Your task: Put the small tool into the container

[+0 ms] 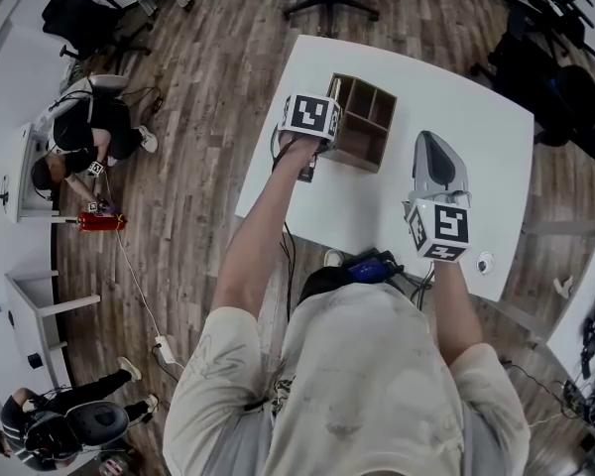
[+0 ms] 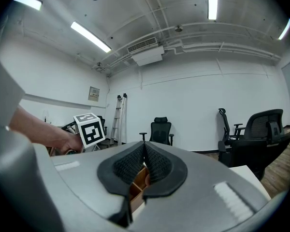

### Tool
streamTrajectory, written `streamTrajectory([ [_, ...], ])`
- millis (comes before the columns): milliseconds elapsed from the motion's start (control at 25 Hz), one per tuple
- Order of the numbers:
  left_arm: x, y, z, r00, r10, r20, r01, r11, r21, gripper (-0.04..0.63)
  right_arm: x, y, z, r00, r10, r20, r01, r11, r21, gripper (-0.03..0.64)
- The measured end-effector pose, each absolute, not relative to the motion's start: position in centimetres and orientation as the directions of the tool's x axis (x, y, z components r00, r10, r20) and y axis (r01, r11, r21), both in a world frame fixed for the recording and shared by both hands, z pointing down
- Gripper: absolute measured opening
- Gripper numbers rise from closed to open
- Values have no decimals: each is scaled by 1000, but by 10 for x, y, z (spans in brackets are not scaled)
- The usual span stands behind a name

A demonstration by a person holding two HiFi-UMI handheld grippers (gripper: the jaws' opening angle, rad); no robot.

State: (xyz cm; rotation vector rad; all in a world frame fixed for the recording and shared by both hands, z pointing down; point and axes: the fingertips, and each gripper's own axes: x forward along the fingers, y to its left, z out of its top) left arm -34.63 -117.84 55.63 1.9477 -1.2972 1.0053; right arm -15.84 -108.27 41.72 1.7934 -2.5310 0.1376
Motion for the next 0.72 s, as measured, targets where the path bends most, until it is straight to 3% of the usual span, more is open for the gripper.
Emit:
streamTrajectory([
  [720,-348,-1181,557,271,-536,800,-940,-327,100,51,-164,-1078,424,-339,-936,90,-941,337,-42,6],
])
